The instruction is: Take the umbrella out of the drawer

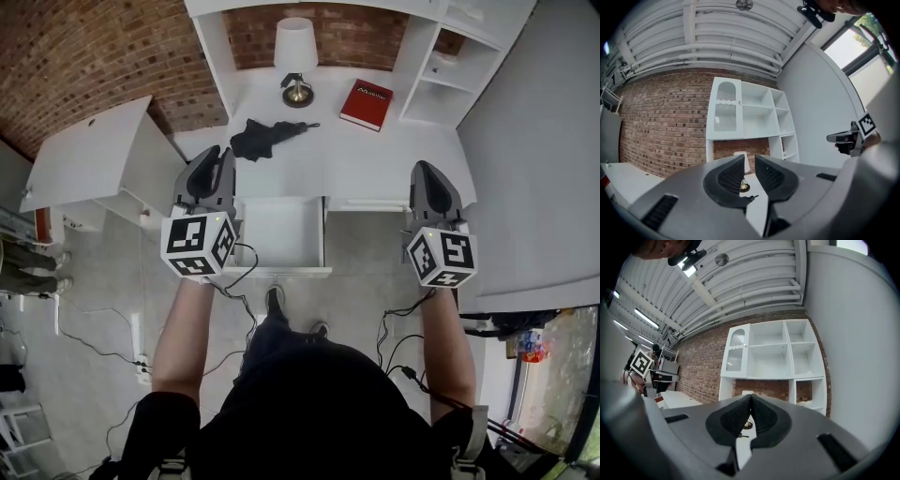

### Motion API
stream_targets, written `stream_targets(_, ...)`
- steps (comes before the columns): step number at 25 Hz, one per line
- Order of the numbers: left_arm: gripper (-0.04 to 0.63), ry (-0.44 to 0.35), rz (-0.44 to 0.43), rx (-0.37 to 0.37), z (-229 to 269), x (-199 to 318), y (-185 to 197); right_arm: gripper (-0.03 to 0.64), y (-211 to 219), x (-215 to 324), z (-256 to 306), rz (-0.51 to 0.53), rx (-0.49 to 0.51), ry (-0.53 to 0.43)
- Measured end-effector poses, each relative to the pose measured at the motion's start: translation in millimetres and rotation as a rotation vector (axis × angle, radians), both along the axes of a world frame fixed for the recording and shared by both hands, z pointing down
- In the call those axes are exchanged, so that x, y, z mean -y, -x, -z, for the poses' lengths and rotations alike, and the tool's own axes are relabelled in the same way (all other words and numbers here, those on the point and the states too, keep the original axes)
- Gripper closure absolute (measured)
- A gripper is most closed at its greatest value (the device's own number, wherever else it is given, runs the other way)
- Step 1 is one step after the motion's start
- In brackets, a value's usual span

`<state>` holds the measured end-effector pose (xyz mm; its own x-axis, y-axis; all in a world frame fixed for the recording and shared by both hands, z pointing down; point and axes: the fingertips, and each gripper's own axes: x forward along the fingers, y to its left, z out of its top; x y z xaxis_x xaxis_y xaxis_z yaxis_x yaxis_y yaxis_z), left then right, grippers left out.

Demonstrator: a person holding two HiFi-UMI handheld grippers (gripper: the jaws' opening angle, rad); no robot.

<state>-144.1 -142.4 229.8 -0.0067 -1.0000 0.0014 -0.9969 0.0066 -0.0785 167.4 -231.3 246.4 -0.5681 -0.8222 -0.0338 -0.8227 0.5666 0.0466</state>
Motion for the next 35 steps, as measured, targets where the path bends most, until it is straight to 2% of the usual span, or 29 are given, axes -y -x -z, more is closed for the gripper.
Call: stream_targets(35,0.531,0.049,0.005,-0.010,-19.6,19.8,9.9,0.617,7.9,20.0,-9.7,0.020,-0.005,0.020)
